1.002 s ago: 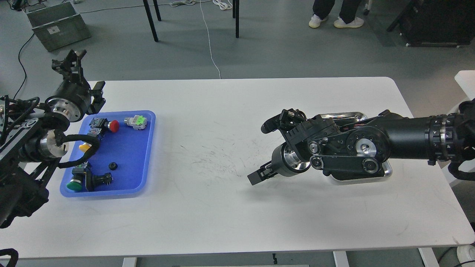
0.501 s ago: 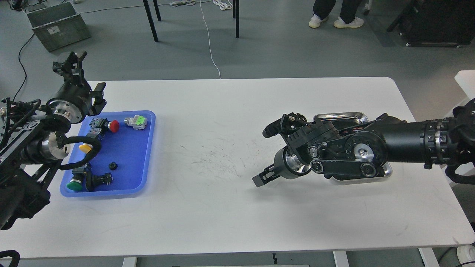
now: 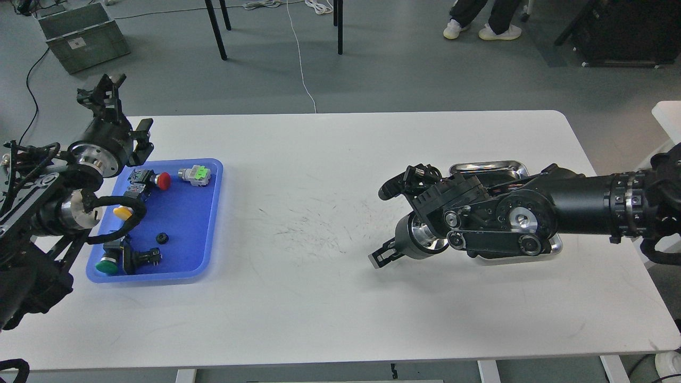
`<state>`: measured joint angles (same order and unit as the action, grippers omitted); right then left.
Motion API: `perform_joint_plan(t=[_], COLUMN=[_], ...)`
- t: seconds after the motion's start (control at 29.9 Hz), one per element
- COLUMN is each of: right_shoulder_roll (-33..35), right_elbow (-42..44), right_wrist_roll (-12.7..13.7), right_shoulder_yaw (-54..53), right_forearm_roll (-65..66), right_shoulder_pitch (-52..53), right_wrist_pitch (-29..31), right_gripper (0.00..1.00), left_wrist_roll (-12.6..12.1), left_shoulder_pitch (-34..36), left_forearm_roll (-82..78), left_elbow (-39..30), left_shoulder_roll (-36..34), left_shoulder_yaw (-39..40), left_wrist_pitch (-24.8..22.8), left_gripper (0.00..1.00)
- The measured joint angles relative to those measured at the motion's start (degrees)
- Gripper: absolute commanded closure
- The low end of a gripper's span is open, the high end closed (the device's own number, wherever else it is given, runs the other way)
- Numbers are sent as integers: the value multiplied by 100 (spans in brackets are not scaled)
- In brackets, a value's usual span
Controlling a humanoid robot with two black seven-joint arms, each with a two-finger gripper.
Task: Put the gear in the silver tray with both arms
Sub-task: 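Reach the right gripper to the black gear and grasp it, then carry the gear with the right gripper over the silver tray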
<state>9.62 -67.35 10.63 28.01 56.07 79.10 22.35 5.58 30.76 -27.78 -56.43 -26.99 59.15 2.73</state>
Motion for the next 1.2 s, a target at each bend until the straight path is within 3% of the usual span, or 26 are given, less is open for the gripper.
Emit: perform_joint_plan(t=[0.03,0.1,0.43,0.84,1.04,1.2], right_shoulder_roll=[6,19,40,236,990,2180], right_elbow=[-9,-29,-12,-88,-531,-974], right_wrist_roll=[-2,-7,-9,-10,-23,-130], right_shoulder_yaw=[1,1,-6,-157,-826,-1047], right_forearm_roll=[8,14,23,-22,-87,-31], right_shoulder_pitch=[0,8,36,151,753,1017], right_wrist_pitch=[16,65,104,101,108,200], right_gripper=[86,89,98,98,98,98], left_wrist_roll=[0,0,3,-3,-4,-4], left_shoulder_pitch=[0,0,-8,-16,-16,-10], left_forearm_roll=[0,0,0,0,-7,-8], left_elbow=[0,0,0,1,-7,-9], left_shoulder_roll=[0,0,-1,-34,-49,-38], left_shoulder_yaw=[0,0,0,0,0,0], left_wrist_pitch=[0,0,8,8,9,9], left_gripper=[2,2,2,2,2,2])
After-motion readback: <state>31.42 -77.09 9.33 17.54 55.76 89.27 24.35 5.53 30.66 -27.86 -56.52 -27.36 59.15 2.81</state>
